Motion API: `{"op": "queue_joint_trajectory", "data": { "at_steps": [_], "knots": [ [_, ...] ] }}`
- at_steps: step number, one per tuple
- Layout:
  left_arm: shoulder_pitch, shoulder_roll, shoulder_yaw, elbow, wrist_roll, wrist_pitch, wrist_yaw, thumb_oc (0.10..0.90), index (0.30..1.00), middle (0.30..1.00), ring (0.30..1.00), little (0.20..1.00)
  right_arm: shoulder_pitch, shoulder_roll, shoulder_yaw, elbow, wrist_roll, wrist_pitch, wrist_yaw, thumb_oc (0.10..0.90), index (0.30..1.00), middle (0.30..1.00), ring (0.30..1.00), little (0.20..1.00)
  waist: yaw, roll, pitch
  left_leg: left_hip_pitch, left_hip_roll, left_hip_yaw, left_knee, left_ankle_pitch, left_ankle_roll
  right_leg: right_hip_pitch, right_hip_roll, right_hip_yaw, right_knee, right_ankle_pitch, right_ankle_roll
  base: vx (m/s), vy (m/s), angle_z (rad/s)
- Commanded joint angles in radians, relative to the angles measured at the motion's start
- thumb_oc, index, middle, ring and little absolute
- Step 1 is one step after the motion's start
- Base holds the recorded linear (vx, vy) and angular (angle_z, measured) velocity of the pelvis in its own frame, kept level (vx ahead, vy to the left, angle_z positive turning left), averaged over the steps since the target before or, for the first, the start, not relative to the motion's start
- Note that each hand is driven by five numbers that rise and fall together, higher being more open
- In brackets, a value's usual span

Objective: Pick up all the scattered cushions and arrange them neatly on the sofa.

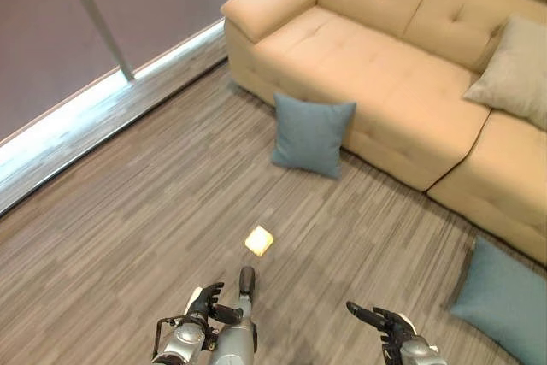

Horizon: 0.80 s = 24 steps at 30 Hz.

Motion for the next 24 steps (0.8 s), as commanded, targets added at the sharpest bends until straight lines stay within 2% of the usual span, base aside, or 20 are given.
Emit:
{"op": "queue_joint_trajectory", "data": {
  "at_steps": [1,2,3,4,5,6,7,9,11,12,13,14,16,19,20,21,22,23,24],
  "knots": [
    [0.035,-0.015,-0.031,0.05,0.014,0.008,0.024,0.8,0.9,0.9,0.9,0.9,0.034,0.008,-0.083,-0.002,0.105,-0.017,0.012,0.8,0.9,0.9,0.9,0.9,0.012,0.03,-0.013,0.035,0.014,0.0,0.029,-0.12,-0.046,-0.145,-0.073,-0.023,0.313,0.07,0.098,0.4,0.397,-0.22],
    [0.033,-0.014,-0.029,0.049,0.013,0.01,0.024,0.8,0.9,0.9,0.9,0.9,0.043,0.013,-0.1,0.0,0.13,-0.013,0.021,0.8,0.9,0.9,0.9,0.9,-0.001,0.035,-0.011,0.065,0.008,0.009,0.022,-0.138,-0.031,-0.191,-0.105,-0.036,0.432,0.133,0.119,0.53,0.563,-0.16],
    [0.028,-0.011,-0.022,0.05,0.01,0.011,0.029,0.8,0.9,0.9,0.9,0.9,0.051,0.02,-0.127,0.008,0.175,-0.011,0.024,0.8,0.9,0.9,0.9,0.9,-0.022,0.047,-0.006,0.125,0.003,0.028,-0.001,-0.161,-0.017,-0.246,-0.149,-0.071,0.562,0.231,0.132,0.45,0.508,-0.17],
    [0.024,-0.007,-0.015,0.059,0.004,0.018,0.039,0.8,0.9,0.9,0.9,0.9,0.055,0.025,-0.153,0.018,0.201,-0.007,0.026,0.8,0.9,0.9,0.9,0.9,-0.041,0.058,-0.002,0.192,-0.007,0.054,-0.024,-0.197,-0.002,-0.283,-0.216,-0.142,0.653,0.304,0.13,0.46,0.505,-0.3],
    [0.021,-0.006,-0.018,0.062,0.006,0.021,0.036,0.8,0.9,0.9,0.9,0.9,0.06,0.025,-0.155,0.017,0.198,-0.007,0.026,0.8,0.9,0.9,0.9,0.9,-0.054,0.072,0.001,0.226,-0.008,0.062,-0.035,-0.219,0.009,-0.312,-0.259,-0.197,0.688,0.313,0.13,0.52,0.476,-0.51],
    [0.019,0.001,-0.016,0.074,0.008,0.026,0.039,0.8,0.9,0.9,0.9,0.9,0.067,0.031,-0.154,0.02,0.198,-0.01,0.024,0.8,0.9,0.9,0.9,0.9,-0.071,0.075,0.009,0.271,0.0,0.096,-0.045,-0.252,0.006,-0.349,-0.297,-0.265,0.692,0.298,0.122,0.42,0.271,-0.52],
    [0.02,0.008,-0.017,0.078,0.012,0.03,0.034,0.8,0.9,0.9,0.9,0.9,0.07,0.028,-0.154,0.018,0.193,-0.009,0.022,0.8,0.9,0.9,0.9,0.9,-0.083,0.078,0.016,0.291,0.007,0.104,-0.045,-0.268,0.004,-0.372,-0.295,-0.299,0.648,0.261,0.113,0.4,0.183,-0.62],
    [0.021,0.023,-0.023,0.082,0.024,0.03,0.029,0.8,0.9,0.9,0.9,0.9,0.068,0.019,-0.149,0.019,0.173,-0.011,0.014,0.8,0.9,0.9,0.9,0.9,-0.112,0.086,0.04,0.338,0.013,0.126,-0.045,-0.297,0.0,-0.444,-0.25,-0.345,0.53,0.21,0.106,0.33,0.078,-0.46],
    [0.024,0.023,-0.027,0.077,0.04,0.028,0.027,0.8,0.9,0.9,0.9,0.9,0.074,0.011,-0.143,0.029,0.155,-0.008,0.009,0.8,0.9,0.9,0.9,0.9,-0.12,0.084,0.05,0.378,0.015,0.156,-0.045,-0.332,-0.013,-0.467,-0.216,-0.379,0.357,0.208,0.114,0.28,0.027,-0.38],
    [0.024,0.023,-0.027,0.077,0.04,0.028,0.027,0.8,0.9,0.9,0.9,0.9,0.074,0.011,-0.143,0.029,0.155,-0.008,0.009,0.8,0.9,0.9,0.9,0.9,-0.12,0.084,0.05,0.377,0.015,0.156,-0.045,-0.332,-0.013,-0.466,-0.215,-0.38,0.355,0.209,0.113,0.33,0.003,-0.47],
    [0.021,0.016,-0.032,0.069,0.054,0.025,0.029,0.8,0.9,0.9,0.9,0.9,0.074,0.004,-0.136,0.036,0.143,-0.005,0.012,0.8,0.9,0.9,0.9,0.9,-0.13,0.081,0.055,0.403,0.005,0.16,-0.045,-0.354,-0.02,-0.501,-0.173,-0.368,0.233,0.228,0.119,0.33,-0.006,-0.25],
    [0.02,0.016,-0.033,0.066,0.061,0.023,0.027,0.8,0.9,0.9,0.9,0.9,0.074,0.002,-0.133,0.036,0.139,-0.002,0.014,0.8,0.9,0.9,0.9,0.9,-0.135,0.088,0.055,0.422,0.01,0.149,-0.045,-0.377,-0.025,-0.518,-0.156,-0.346,0.209,0.22,0.138,0.4,-0.018,-0.17],
    [0.008,0.005,-0.048,0.06,0.079,0.02,0.028,0.8,0.9,0.9,0.9,0.9,0.069,-0.002,-0.133,0.041,0.13,0.0,0.011,0.8,0.9,0.9,0.9,0.9,-0.151,0.083,0.06,0.434,-0.004,0.151,-0.045,-0.379,-0.032,-0.549,-0.14,-0.346,0.103,0.269,0.14,0.26,-0.038,-0.16],
    [-0.008,-0.004,-0.062,0.056,0.091,0.018,0.029,0.8,0.9,0.9,0.9,0.9,0.063,-0.016,-0.144,0.047,0.132,-0.001,0.005,0.8,0.9,0.9,0.9,0.9,-0.164,0.088,0.054,0.449,-0.008,0.145,-0.045,-0.398,-0.039,-0.563,-0.127,-0.343,0.069,0.278,0.144,0.34,-0.082,-0.01],
    [-0.001,-0.025,-0.086,0.059,0.102,0.013,0.012,0.8,0.9,0.9,0.9,0.9,0.077,-0.027,-0.157,0.056,0.15,-0.009,-0.005,0.8,0.9,0.9,0.9,0.9,-0.185,0.086,0.033,0.467,-0.021,0.122,-0.045,-0.421,-0.037,-0.527,-0.084,-0.25,0.035,0.269,0.116,0.51,-0.127,-0.07],
    [0.0,-0.037,-0.092,0.056,0.096,0.011,0.006,0.8,0.9,0.9,0.9,0.9,0.083,-0.034,-0.164,0.058,0.172,-0.017,-0.001,0.8,0.9,0.9,0.9,0.9,-0.201,0.097,0.013,0.484,-0.02,0.11,-0.045,-0.432,-0.045,-0.518,-0.067,-0.203,0.04,0.262,0.101,0.56,-0.161,0.06],
    [0.005,-0.043,-0.094,0.055,0.092,0.009,-0.001,0.8,0.9,0.9,0.9,0.9,0.084,-0.043,-0.173,0.057,0.186,-0.015,-0.002,0.8,0.9,0.9,0.9,0.9,-0.203,0.103,0.002,0.496,-0.014,0.112,-0.044,-0.432,-0.053,-0.507,-0.061,-0.199,0.045,0.257,0.092,0.46,-0.175,0.7],
    [0.007,-0.053,-0.093,0.053,0.069,0.011,-0.01,0.8,0.9,0.9,0.9,0.9,0.085,-0.059,-0.197,0.063,0.217,-0.014,-0.013,0.8,0.9,0.9,0.9,0.9,-0.207,0.116,-0.001,0.487,0.019,0.122,0.06,-0.45,-0.079,-0.483,-0.06,-0.219,0.068,0.225,0.068,0.26,-0.135,0.95],
    [0.006,-0.052,-0.093,0.053,0.069,0.012,-0.01,0.8,0.9,0.9,0.9,0.9,0.085,-0.059,-0.197,0.063,0.218,-0.014,-0.013,0.8,0.9,0.9,0.9,0.9,-0.209,0.114,-0.004,0.48,0.017,0.119,0.063,-0.449,-0.078,-0.487,-0.063,-0.221,0.068,0.226,0.068,0.25,-0.224,0.91]
  ]
}}
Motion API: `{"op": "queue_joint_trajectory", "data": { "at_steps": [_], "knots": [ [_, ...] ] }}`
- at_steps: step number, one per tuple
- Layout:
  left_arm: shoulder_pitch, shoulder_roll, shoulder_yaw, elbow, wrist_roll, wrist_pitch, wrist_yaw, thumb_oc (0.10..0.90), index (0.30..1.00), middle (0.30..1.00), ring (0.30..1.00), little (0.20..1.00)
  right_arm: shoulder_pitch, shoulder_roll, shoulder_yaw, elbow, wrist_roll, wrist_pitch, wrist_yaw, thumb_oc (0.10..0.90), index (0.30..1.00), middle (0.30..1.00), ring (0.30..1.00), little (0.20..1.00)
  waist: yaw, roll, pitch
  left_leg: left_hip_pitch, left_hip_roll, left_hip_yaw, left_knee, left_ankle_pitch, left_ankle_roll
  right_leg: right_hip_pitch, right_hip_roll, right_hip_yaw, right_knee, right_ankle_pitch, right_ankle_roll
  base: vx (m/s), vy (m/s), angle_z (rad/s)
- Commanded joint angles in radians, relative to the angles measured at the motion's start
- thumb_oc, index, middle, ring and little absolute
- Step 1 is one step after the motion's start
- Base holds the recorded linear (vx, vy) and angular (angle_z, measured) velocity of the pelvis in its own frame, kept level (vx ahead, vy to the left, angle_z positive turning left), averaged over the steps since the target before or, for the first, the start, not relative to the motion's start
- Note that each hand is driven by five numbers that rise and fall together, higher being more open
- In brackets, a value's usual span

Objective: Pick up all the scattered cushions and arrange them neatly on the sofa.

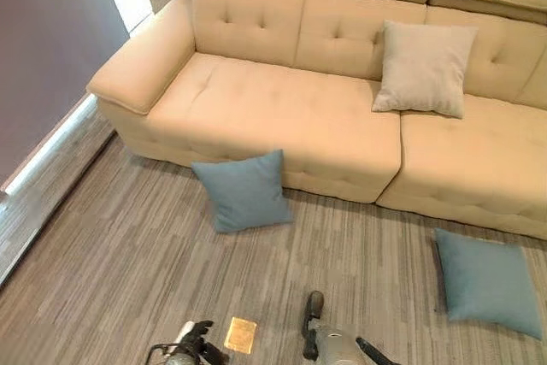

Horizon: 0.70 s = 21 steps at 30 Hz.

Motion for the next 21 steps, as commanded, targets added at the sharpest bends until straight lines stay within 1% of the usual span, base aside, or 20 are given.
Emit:
{"op": "queue_joint_trajectory", "data": {
  "at_steps": [1,2,3,4,5,6,7,8,9,10,11,12,13,14,15,16,17,18,19,21],
  "knots": [
    [-0.036,0.009,-0.024,-0.007,-0.004,-0.028,-0.006,0.8,0.9,0.9,0.9,0.9,-0.072,-0.071,-0.054,0.008,0.093,-0.046,-0.017,0.8,0.9,0.9,0.9,0.9,0.019,-0.015,0.021,-0.096,0.041,0.021,0.321,-0.045,-0.079,0.108,-0.028,-0.02,-0.018,-0.148,0.036,0.18,-0.221,0.52],
    [-0.043,0.003,-0.029,-0.023,-0.005,-0.03,0.0,0.8,0.9,0.9,0.9,0.9,-0.091,-0.085,-0.052,0.0,0.092,-0.05,-0.02,0.8,0.9,0.9,0.9,0.9,0.029,-0.015,0.037,-0.171,0.088,0.037,0.469,0.008,-0.102,0.145,-0.027,-0.037,-0.009,-0.178,0.008,0.22,-0.284,0.39],
    [-0.046,0.006,-0.032,-0.034,-0.008,-0.031,0.008,0.8,0.9,0.9,0.9,0.9,-0.102,-0.091,-0.052,-0.005,0.093,-0.051,-0.025,0.8,0.9,0.9,0.9,0.9,0.035,-0.021,0.046,-0.213,0.119,0.059,0.572,0.041,-0.104,0.17,-0.028,-0.05,-0.007,-0.199,-0.011,0.11,-0.156,0.32],
    [-0.046,0.006,-0.032,-0.034,-0.008,-0.031,0.008,0.8,0.9,0.9,0.9,0.9,-0.102,-0.092,-0.052,-0.005,0.093,-0.051,-0.025,0.8,0.9,0.9,0.9,0.9,0.035,-0.021,0.046,-0.213,0.119,0.058,0.573,0.04,-0.104,0.17,-0.028,-0.05,-0.007,-0.199,-0.011,0.22,-0.192,0.08],
    [-0.065,0.024,-0.026,-0.074,-0.035,-0.038,0.036,0.8,0.9,0.9,0.9,0.9,-0.122,-0.108,-0.033,-0.028,0.09,-0.059,-0.039,0.8,0.9,0.9,0.9,0.9,0.066,-0.021,0.066,-0.273,0.173,0.091,0.648,0.066,-0.104,0.226,-0.017,-0.058,0.006,-0.261,-0.035,0.24,-0.159,0.02],
    [-0.067,0.027,-0.022,-0.081,-0.04,-0.038,0.038,0.8,0.9,0.9,0.9,0.9,-0.125,-0.118,-0.033,-0.036,0.092,-0.064,-0.04,0.8,0.9,0.9,0.9,0.9,0.077,-0.024,0.069,-0.296,0.187,0.101,0.649,0.07,-0.105,0.243,-0.019,-0.064,0.009,-0.277,-0.038,0.33,-0.177,0.2],
    [-0.067,0.033,-0.012,-0.083,-0.05,-0.038,0.04,0.8,0.9,0.9,0.9,0.9,-0.133,-0.126,-0.031,-0.046,0.094,-0.067,-0.039,0.8,0.9,0.9,0.9,0.9,0.085,-0.03,0.07,-0.313,0.204,0.118,0.596,0.072,-0.1,0.259,-0.026,-0.074,0.013,-0.294,-0.038,0.25,-0.031,0.35],
    [-0.063,0.036,0.0,-0.082,-0.062,-0.037,0.042,0.8,0.9,0.9,0.9,0.9,-0.14,-0.132,-0.031,-0.061,0.093,-0.068,-0.041,0.8,0.9,0.9,0.9,0.9,0.091,-0.032,0.068,-0.305,0.213,0.133,0.524,0.065,-0.091,0.275,-0.032,-0.079,0.017,-0.304,-0.033,0.35,0.075,0.38],
    [-0.057,0.042,0.024,-0.07,-0.072,-0.035,0.053,0.8,0.9,0.9,0.9,0.9,-0.158,-0.144,-0.025,-0.082,0.077,-0.075,-0.043,0.8,0.9,0.9,0.9,0.9,0.102,-0.026,0.06,-0.306,0.22,0.127,0.391,0.075,-0.094,0.289,-0.038,-0.084,0.028,-0.327,-0.025,0.37,0.144,0.21],
    [-0.056,0.048,0.034,-0.061,-0.071,-0.03,0.066,0.8,0.9,0.9,0.9,0.9,-0.168,-0.146,-0.017,-0.095,0.066,-0.079,-0.047,0.8,0.9,0.9,0.9,0.9,0.115,-0.019,0.056,-0.306,0.219,0.101,0.3,0.109,-0.102,0.3,-0.036,-0.08,0.037,-0.34,-0.019,0.28,0.123,0.11],
    [-0.056,0.048,0.034,-0.061,-0.071,-0.03,0.066,0.8,0.9,0.9,0.9,0.9,-0.168,-0.146,-0.017,-0.095,0.066,-0.079,-0.047,0.8,0.9,0.9,0.9,0.9,0.115,-0.02,0.057,-0.301,0.216,0.102,0.292,0.113,-0.102,0.301,-0.037,-0.08,0.038,-0.342,-0.019,0.23,0.113,-0.1],
    [-0.056,0.051,0.034,-0.049,-0.055,-0.024,0.086,0.8,0.9,0.9,0.9,0.9,-0.179,-0.14,-0.002,-0.112,0.049,-0.083,-0.054,0.8,0.9,0.9,0.9,0.9,0.126,-0.014,0.056,-0.312,0.217,0.06,0.222,0.137,-0.109,0.313,-0.034,-0.069,0.044,-0.356,-0.014,0.15,0.119,-0.18],
    [-0.062,0.055,0.029,-0.035,-0.035,-0.018,0.104,0.8,0.9,0.9,0.9,0.9,-0.183,-0.136,0.001,-0.128,0.046,-0.086,-0.06,0.8,0.9,0.9,0.9,0.9,0.131,-0.009,0.056,-0.32,0.219,0.03,0.157,0.166,-0.106,0.309,-0.033,-0.066,0.052,-0.35,-0.013,0.37,0.255,-0.14],
    [-0.057,0.061,0.028,0.003,-0.015,-0.007,0.124,0.8,0.9,0.9,0.9,0.9,-0.195,-0.127,-0.008,-0.173,0.083,-0.106,-0.08,0.8,0.9,0.9,0.9,0.9,0.144,-0.008,0.059,-0.344,0.22,-0.074,0.085,0.181,-0.12,0.326,-0.031,-0.018,0.077,-0.378,-0.006,0.24,0.191,-0.09],
    [-0.057,0.061,0.028,0.003,-0.015,-0.008,0.124,0.8,0.9,0.9,0.9,0.9,-0.195,-0.127,-0.008,-0.173,0.083,-0.105,-0.08,0.8,0.9,0.9,0.9,0.9,0.143,-0.007,0.057,-0.348,0.22,-0.076,0.085,0.182,-0.119,0.324,-0.03,-0.019,0.076,-0.376,-0.006,0.32,0.212,-0.24],
    [-0.047,0.062,0.046,0.018,-0.037,-0.01,0.12,0.8,0.9,0.9,0.9,0.9,-0.188,-0.127,-0.025,-0.191,0.115,-0.112,-0.079,0.8,0.9,0.9,0.9,0.9,0.143,-0.006,0.058,-0.344,0.228,-0.103,0.055,0.183,-0.128,0.325,-0.034,0.006,0.103,-0.394,-0.001,0.18,0.165,-0.66],
    [-0.04,0.066,0.066,0.028,-0.06,-0.012,0.119,0.8,0.9,0.9,0.9,0.9,-0.179,-0.129,-0.039,-0.203,0.133,-0.116,-0.077,0.8,0.9,0.9,0.9,0.9,0.142,-0.002,0.054,-0.354,0.237,-0.121,0.044,0.193,-0.134,0.327,-0.035,0.02,0.116,-0.4,0.002,0.35,0.359,-0.89],
    [-0.031,0.073,0.098,0.03,-0.096,-0.021,0.122,0.8,0.9,0.9,0.9,0.9,-0.16,-0.136,-0.058,-0.224,0.149,-0.122,-0.076,0.8,0.9,0.9,0.9,0.9,0.141,0.0,0.05,-0.379,0.247,-0.114,0.011,0.198,-0.138,0.346,-0.048,0.027,0.121,-0.415,0.01,0.25,0.28,-0.75],
    [-0.03,0.073,0.098,0.03,-0.096,-0.022,0.122,0.8,0.9,0.9,0.9,0.9,-0.159,-0.136,-0.058,-0.225,0.149,-0.122,-0.076,0.8,0.9,0.9,0.9,0.9,0.141,-0.002,0.051,-0.377,0.245,-0.113,0.011,0.197,-0.138,0.347,-0.051,0.028,0.124,-0.419,0.01,0.25,0.311,-0.37],
    [-0.029,0.077,0.104,0.007,-0.115,-0.028,0.121,0.8,0.9,0.9,0.9,0.9,-0.14,-0.134,-0.069,-0.238,0.146,-0.123,-0.081,0.8,0.9,0.9,0.9,0.9,0.145,-0.003,0.051,-0.426,0.242,-0.089,0.004,0.196,-0.134,0.368,-0.065,0.027,0.112,-0.425,0.018,0.17,0.26,-0.03]
  ]
}}
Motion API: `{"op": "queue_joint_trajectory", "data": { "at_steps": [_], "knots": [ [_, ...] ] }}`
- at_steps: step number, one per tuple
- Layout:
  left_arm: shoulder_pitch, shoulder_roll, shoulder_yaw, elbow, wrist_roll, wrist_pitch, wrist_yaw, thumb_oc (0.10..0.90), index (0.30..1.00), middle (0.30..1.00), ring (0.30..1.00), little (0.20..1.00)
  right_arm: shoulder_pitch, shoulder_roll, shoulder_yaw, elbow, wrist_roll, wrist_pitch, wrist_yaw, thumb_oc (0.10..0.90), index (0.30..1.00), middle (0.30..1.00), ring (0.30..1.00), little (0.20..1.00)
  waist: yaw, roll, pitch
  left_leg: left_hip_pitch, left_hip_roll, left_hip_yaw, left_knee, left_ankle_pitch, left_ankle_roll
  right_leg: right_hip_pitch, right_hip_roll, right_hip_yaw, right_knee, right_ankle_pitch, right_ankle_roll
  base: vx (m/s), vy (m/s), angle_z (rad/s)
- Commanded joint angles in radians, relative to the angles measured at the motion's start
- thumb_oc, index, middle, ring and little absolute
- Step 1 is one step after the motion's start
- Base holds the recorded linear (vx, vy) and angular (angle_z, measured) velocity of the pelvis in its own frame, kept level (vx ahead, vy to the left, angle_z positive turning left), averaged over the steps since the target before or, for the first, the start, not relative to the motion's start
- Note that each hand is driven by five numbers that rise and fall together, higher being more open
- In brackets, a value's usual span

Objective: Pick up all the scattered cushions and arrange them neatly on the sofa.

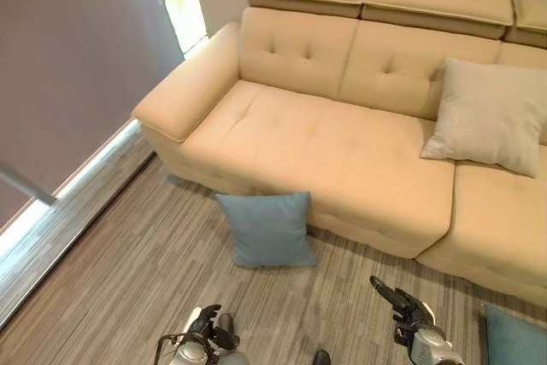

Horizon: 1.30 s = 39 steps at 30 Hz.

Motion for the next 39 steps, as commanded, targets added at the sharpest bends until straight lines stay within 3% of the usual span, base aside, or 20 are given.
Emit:
{"op": "queue_joint_trajectory", "data": {
  "at_steps": [1,3,6,7,8,9,10,12,15,16,17,18,19,20,21,22,23,26,32,39],
  "knots": [
    [-0.023,0.065,0.007,-0.017,-0.037,-0.012,0.04,0.8,0.9,0.9,0.9,0.9,-0.015,-0.035,-0.036,-0.046,0.028,-0.06,-0.029,0.8,0.9,0.9,0.9,0.9,0.03,-0.02,0.017,-0.108,0.024,-0.007,0.018,-0.081,-0.005,-0.031,-0.134,0.023,0.202,-0.234,0.033,0.23,0.39,-0.05],
    [-0.024,0.065,-0.082,-0.003,0.125,0.003,0.053,0.8,0.9,0.9,0.9,0.9,-0.035,-0.034,-0.061,-0.022,0.027,-0.057,-0.048,0.8,0.9,0.9,0.9,0.9,0.029,-0.012,0.002,-0.09,0.008,-0.028,0.036,-0.076,-0.004,-0.026,-0.149,0.062,0.204,-0.222,0.055,0.3,0.492,-0.18],
    [-0.023,0.075,-0.09,0.02,0.142,0.008,0.045,0.8,0.9,0.9,0.9,0.9,-0.003,-0.019,-0.128,-0.004,0.101,-0.056,-0.044,0.8,0.9,0.9,0.9,0.9,0.021,-0.034,-0.038,-0.089,-0.041,-0.026,0.11,-0.086,0.015,-0.038,-0.219,0.084,0.231,-0.161,0.098,0.31,0.57,-0.14],
    [-0.03,0.076,-0.084,0.03,0.134,0.011,0.052,0.8,0.9,0.9,0.9,0.9,0.011,0.002,-0.129,-0.008,0.102,-0.05,-0.038,0.8,0.9,0.9,0.9,0.9,0.019,-0.05,-0.052,-0.054,-0.09,-0.025,0.121,-0.104,0.053,-0.079,-0.264,0.114,0.311,-0.078,0.116,0.25,0.498,-0.17],
    [-0.03,0.076,-0.084,0.03,0.134,0.011,0.053,0.8,0.9,0.9,0.9,0.9,0.011,0.003,-0.129,-0.009,0.102,-0.05,-0.038,0.8,0.9,0.9,0.9,0.9,0.023,-0.053,-0.054,-0.055,-0.093,-0.019,0.121,-0.105,0.055,-0.086,-0.269,0.12,0.317,-0.08,0.119,0.3,0.572,-0.61],
    [-0.033,0.075,-0.084,0.035,0.126,0.009,0.051,0.8,0.9,0.9,0.9,0.9,0.007,0.016,-0.116,-0.029,0.099,-0.055,-0.039,0.8,0.9,0.9,0.9,0.9,0.026,-0.064,-0.058,-0.034,-0.128,-0.015,0.125,-0.125,0.084,-0.106,-0.306,0.137,0.383,-0.016,0.128,0.27,0.547,-0.77],
    [-0.043,0.084,-0.095,0.016,0.135,0.009,0.055,0.8,0.9,0.9,0.9,0.9,0.005,0.032,-0.085,-0.084,0.056,-0.056,-0.052,0.8,0.9,0.9,0.9,0.9,0.009,-0.06,-0.039,0.024,-0.17,-0.002,0.109,-0.156,0.128,-0.168,-0.365,0.142,0.536,0.143,0.122,0.27,0.547,-0.84],
    [-0.054,0.111,-0.107,-0.001,0.154,0.009,0.051,0.8,0.9,0.9,0.9,0.9,0.004,0.029,-0.074,-0.139,0.005,-0.067,-0.081,0.8,0.9,0.9,0.9,0.9,-0.006,-0.051,-0.018,0.084,-0.179,0.021,0.077,-0.183,0.149,-0.224,-0.389,0.116,0.618,0.179,0.125,0.2,0.419,-0.32],
    [-0.057,0.133,-0.093,-0.007,0.175,0.012,0.067,0.8,0.9,0.9,0.9,0.9,0.007,0.026,-0.077,-0.181,-0.01,-0.078,-0.096,0.8,0.9,0.9,0.9,0.9,-0.024,-0.047,0.007,0.143,-0.178,0.051,0.047,-0.204,0.15,-0.278,-0.386,0.073,0.59,0.147,0.122,0.16,0.216,-0.1],
    [-0.064,0.144,-0.083,-0.011,0.178,0.012,0.078,0.8,0.9,0.9,0.9,0.9,0.006,0.023,-0.067,-0.218,-0.028,-0.082,-0.101,0.8,0.9,0.9,0.9,0.9,-0.027,-0.054,0.029,0.161,-0.179,0.067,0.042,-0.219,0.148,-0.295,-0.373,0.018,0.515,0.115,0.118,0.13,0.002,-0.42],
    [-0.101,0.173,-0.078,-0.031,0.167,0.012,0.075,0.8,0.9,0.9,0.9,0.9,-0.007,0.022,-0.045,-0.262,-0.048,-0.092,-0.115,0.8,0.9,0.9,0.9,0.9,-0.01,-0.081,0.077,0.135,-0.189,0.056,0.06,-0.225,0.137,-0.296,-0.338,-0.021,0.333,0.086,0.131,0.06,-0.066,-0.59],
    [-0.102,0.174,-0.078,-0.031,0.167,0.012,0.075,0.8,0.9,0.9,0.9,0.9,-0.008,0.023,-0.045,-0.262,-0.048,-0.092,-0.115,0.8,0.9,0.9,0.9,0.9,-0.013,-0.079,0.081,0.136,-0.186,0.053,0.063,-0.227,0.136,-0.288,-0.335,-0.026,0.327,0.088,0.13,-0.03,-0.107,-0.46],
    [-0.133,0.169,-0.08,-0.049,0.157,0.0,0.083,0.8,0.9,0.9,0.9,0.9,-0.039,0.021,-0.057,-0.219,-0.055,-0.089,-0.154,0.8,0.9,0.9,0.9,0.9,-0.004,-0.093,0.095,0.11,-0.194,0.047,0.095,-0.236,0.139,-0.281,-0.336,0.01,0.296,0.125,0.163,-0.12,-0.046,0.15],
    [-0.168,0.179,-0.087,-0.068,0.141,-0.004,0.104,0.8,0.9,0.9,0.9,0.9,-0.067,0.011,-0.053,-0.245,-0.064,-0.109,-0.163,0.8,0.9,0.9,0.9,0.9,0.01,-0.11,0.123,0.065,-0.194,0.034,0.123,-0.239,0.134,-0.29,-0.305,0.039,0.263,0.072,0.143,-0.12,-0.043,0.47],
    [-0.168,0.179,-0.087,-0.068,0.141,-0.004,0.104,0.8,0.9,0.9,0.9,0.9,-0.067,0.011,-0.053,-0.245,-0.064,-0.109,-0.163,0.8,0.9,0.9,0.9,0.9,0.01,-0.11,0.122,0.063,-0.194,0.034,0.124,-0.239,0.134,-0.292,-0.305,0.039,0.263,0.073,0.142,-0.44,-0.058,0.56],
    [-0.293,0.194,-0.086,-0.108,0.065,-0.018,0.15,0.8,0.9,0.9,0.9,0.9,-0.183,0.007,-0.004,-0.258,-0.076,-0.118,-0.205,0.8,0.9,0.9,0.9,0.9,0.016,-0.114,0.208,-0.081,-0.187,0.006,0.181,-0.222,0.129,-0.415,-0.28,0.093,0.314,0.074,0.135,-0.5,-0.093,0.42],
    [-0.338,0.203,-0.092,-0.12,0.045,-0.031,0.162,0.8,0.9,0.9,0.9,0.9,-0.227,-0.006,0.012,-0.279,-0.087,-0.128,-0.226,0.8,0.9,0.9,0.9,0.9,0.026,-0.122,0.23,-0.17,-0.176,-0.006,0.211,-0.212,0.122,-0.431,-0.28,0.066,0.288,0.065,0.128,-0.6,-0.161,0.58],
    [-0.445,0.202,-0.107,-0.139,-0.015,-0.042,0.179,0.8,0.9,0.9,0.9,0.9,-0.341,-0.036,0.031,-0.265,-0.095,-0.128,-0.266,0.8,0.9,0.9,0.9,0.9,0.047,-0.109,0.245,-0.319,-0.179,-0.059,0.243,-0.193,0.098,-0.489,-0.26,0.007,0.263,0.012,0.11,-0.14,-0.155,0.46],
    [-0.651,0.275,-0.124,-0.25,-0.086,-0.093,0.269,0.8,0.9,0.9,0.9,0.9,-0.533,-0.075,0.047,-0.244,-0.089,-0.168,-0.362,0.8,0.9,0.9,0.9,0.9,0.048,-0.079,0.262,-0.501,-0.188,-0.102,0.16,-0.113,0.064,-0.659,-0.261,-0.029,0.237,0.02,0.122,-0.03,-0.013,0.18],
    [-0.903,0.312,-0.158,-0.296,-0.191,-0.161,0.331,0.8,0.9,0.9,0.9,0.9,-0.757,-0.104,0.144,-0.198,-0.091,-0.169,-0.388,0.8,0.9,0.9,0.9,0.9,0.04,-0.076,0.29,-0.664,-0.193,-0.096,0.022,-0.043,0.027,-0.842,-0.26,-0.031,0.16,0.058,0.148,-0.01,0.002,0.08]
  ]
}}
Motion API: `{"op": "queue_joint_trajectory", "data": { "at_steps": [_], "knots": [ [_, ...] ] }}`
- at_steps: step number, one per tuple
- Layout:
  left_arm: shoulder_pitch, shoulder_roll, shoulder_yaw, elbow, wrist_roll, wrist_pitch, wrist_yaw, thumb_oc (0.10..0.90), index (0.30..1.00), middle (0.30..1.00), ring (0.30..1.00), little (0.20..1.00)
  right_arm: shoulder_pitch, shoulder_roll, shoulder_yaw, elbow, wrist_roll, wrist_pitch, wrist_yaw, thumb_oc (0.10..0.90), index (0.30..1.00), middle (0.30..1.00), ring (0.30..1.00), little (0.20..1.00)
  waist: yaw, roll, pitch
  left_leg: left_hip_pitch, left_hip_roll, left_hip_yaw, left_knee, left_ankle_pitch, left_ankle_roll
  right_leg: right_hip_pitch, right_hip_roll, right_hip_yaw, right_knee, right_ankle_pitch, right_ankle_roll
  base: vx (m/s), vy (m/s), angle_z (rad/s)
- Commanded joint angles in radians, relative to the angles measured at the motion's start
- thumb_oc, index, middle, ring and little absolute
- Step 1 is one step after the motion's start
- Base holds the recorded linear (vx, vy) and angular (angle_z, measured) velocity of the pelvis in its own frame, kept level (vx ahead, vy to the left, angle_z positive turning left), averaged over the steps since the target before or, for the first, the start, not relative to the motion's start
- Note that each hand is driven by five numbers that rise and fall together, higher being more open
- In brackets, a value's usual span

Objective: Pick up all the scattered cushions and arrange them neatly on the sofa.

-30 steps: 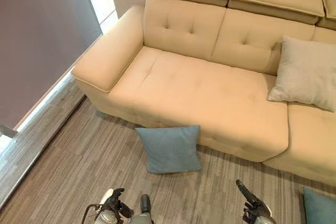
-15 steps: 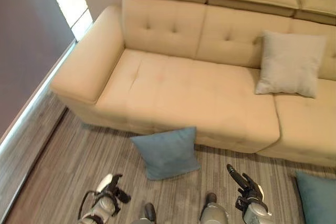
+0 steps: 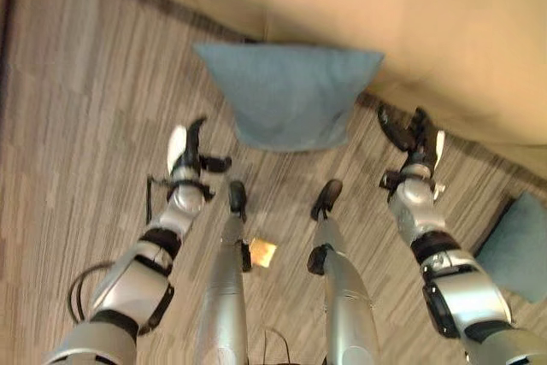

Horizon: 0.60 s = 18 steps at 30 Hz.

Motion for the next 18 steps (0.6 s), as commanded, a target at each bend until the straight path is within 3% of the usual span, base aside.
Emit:
{"op": "queue_joint_trajectory", "data": {
  "at_steps": [1,3,7,10,11,13,16,17,18],
  "knots": [
    [-0.106,0.05,0.007,-0.012,-0.085,-0.117,0.08,0.8,0.9,0.9,0.9,0.9,-0.004,-0.051,0.037,0.008,-0.011,-0.047,-0.044,0.8,0.9,0.9,0.9,0.9,0.001,0.037,-0.029,0.031,-0.005,-0.049,-0.239,-0.005,-0.053,0.053,-0.102,0.039,0.178,-0.281,0.178,0.02,0.041,0.06],
    [-0.193,0.039,-0.031,0.029,-0.054,-0.11,0.112,0.8,0.9,0.9,0.9,0.9,-0.077,-0.022,0.074,0.042,-0.032,-0.051,-0.054,0.8,0.9,0.9,0.9,0.9,-0.013,0.034,-0.032,-0.031,-0.008,-0.047,-0.243,-0.004,-0.053,-0.007,-0.101,0.054,0.154,-0.265,0.188,0.05,0.114,0.05],
    [-0.264,0.017,-0.03,0.013,-0.117,-0.12,0.13,0.8,0.9,0.9,0.9,0.9,-0.144,-0.005,0.063,0.027,0.066,-0.078,-0.048,0.8,0.9,0.9,0.9,0.9,-0.025,0.015,-0.04,-0.084,-0.005,-0.049,-0.247,-0.004,-0.056,-0.052,-0.094,0.063,0.115,-0.239,0.2,0.03,-0.01,-0.06],
    [-0.339,0.004,-0.057,0.042,-0.135,-0.122,0.106,0.8,0.9,0.9,0.9,0.9,-0.222,0.007,0.126,0.041,0.03,-0.058,-0.041,0.8,0.9,0.9,0.9,0.9,-0.034,-0.003,-0.044,-0.11,-0.002,-0.04,-0.25,-0.002,-0.057,-0.083,-0.084,0.076,0.087,-0.219,0.208,0.02,-0.02,-0.01],
    [-0.361,0.024,-0.041,0.038,-0.204,-0.141,0.052,0.8,0.9,0.9,0.9,0.9,-0.253,-0.127,0.108,0.123,0.083,-0.048,0.076,0.8,0.9,0.9,0.9,0.9,-0.035,-0.008,-0.053,-0.121,-0.001,-0.037,-0.25,-0.001,-0.061,-0.093,-0.088,0.073,0.078,-0.213,0.21,0.05,-0.059,-0.02],
    [-0.417,-0.036,-0.033,0.115,-0.365,-0.173,-0.022,0.8,0.9,0.9,0.9,0.9,-0.392,-0.124,0.16,0.156,0.163,-0.052,0.088,0.8,0.9,0.9,0.9,0.9,-0.034,-0.019,-0.063,-0.146,0.001,-0.043,-0.25,-0.002,-0.065,-0.114,-0.081,0.076,0.065,-0.206,0.214,0.05,-0.084,-0.03],
    [-0.438,-0.113,0.039,0.098,-0.563,-0.204,-0.078,0.8,0.9,0.9,0.9,0.9,-0.433,-0.115,0.2,0.171,0.259,-0.068,0.164,0.8,0.9,0.9,0.9,0.9,-0.039,-0.032,-0.074,-0.179,0.007,-0.047,-0.25,-0.003,-0.071,-0.137,-0.077,0.076,0.032,-0.188,0.222,0.05,-0.037,0.0],
    [-0.424,-0.13,0.058,0.069,-0.594,-0.218,-0.093,0.8,0.9,0.9,0.9,0.9,-0.403,-0.067,0.216,0.099,0.279,-0.107,0.193,0.8,0.9,0.9,0.9,0.9,-0.046,-0.033,-0.066,-0.185,0.01,-0.043,-0.25,0.001,-0.073,-0.142,-0.076,0.083,0.022,-0.18,0.226,0.03,0.051,0.01],
    [-0.421,-0.154,0.046,0.1,-0.6,-0.202,-0.134,0.8,0.9,0.9,0.9,0.9,-0.404,-0.043,0.249,0.118,0.231,-0.104,0.198,0.536,0.505,0.505,0.505,0.505,-0.05,-0.037,-0.08,-0.188,0.011,-0.037,-0.25,0.001,-0.073,-0.146,-0.071,0.088,0.015,-0.176,0.227,0.02,0.089,0.02]
  ]
}}
